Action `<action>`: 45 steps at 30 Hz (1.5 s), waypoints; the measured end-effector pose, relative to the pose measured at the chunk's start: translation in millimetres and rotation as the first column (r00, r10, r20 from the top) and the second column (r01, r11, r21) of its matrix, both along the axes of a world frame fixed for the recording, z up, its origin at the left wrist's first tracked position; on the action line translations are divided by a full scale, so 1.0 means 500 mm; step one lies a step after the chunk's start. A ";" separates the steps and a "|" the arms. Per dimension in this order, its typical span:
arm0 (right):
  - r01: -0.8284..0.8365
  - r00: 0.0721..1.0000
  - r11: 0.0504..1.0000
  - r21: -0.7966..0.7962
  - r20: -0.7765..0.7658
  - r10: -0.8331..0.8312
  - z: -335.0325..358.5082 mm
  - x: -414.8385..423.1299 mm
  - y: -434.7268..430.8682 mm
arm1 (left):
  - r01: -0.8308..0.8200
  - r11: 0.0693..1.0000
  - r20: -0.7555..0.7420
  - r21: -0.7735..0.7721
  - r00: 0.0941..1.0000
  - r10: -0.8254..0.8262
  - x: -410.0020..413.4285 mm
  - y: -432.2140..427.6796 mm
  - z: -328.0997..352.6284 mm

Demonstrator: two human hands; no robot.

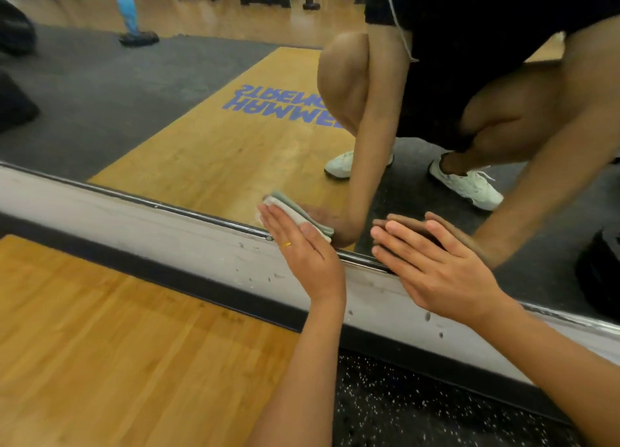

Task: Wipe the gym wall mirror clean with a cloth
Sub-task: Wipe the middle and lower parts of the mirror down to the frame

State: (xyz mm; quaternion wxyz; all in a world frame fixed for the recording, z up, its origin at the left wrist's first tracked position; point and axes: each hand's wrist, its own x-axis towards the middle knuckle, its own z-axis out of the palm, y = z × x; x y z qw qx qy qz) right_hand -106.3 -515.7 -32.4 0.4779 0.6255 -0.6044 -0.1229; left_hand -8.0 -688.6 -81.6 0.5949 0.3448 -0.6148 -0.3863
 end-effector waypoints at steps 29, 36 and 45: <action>-0.044 0.991 0.998 0.040 0.125 0.039 0.015 0.008 -0.020 | -0.151 0.941 -0.201 0.302 0.955 0.218 0.011 -0.113 0.091; -0.046 0.991 0.997 0.057 0.125 0.038 0.018 0.012 -0.016 | -0.062 0.997 -0.169 0.051 0.983 0.070 0.007 -0.065 0.125; -0.051 0.977 0.996 0.077 0.210 0.034 0.019 0.022 -0.017 | -0.201 0.927 -0.211 0.316 0.938 0.275 0.034 -0.198 0.079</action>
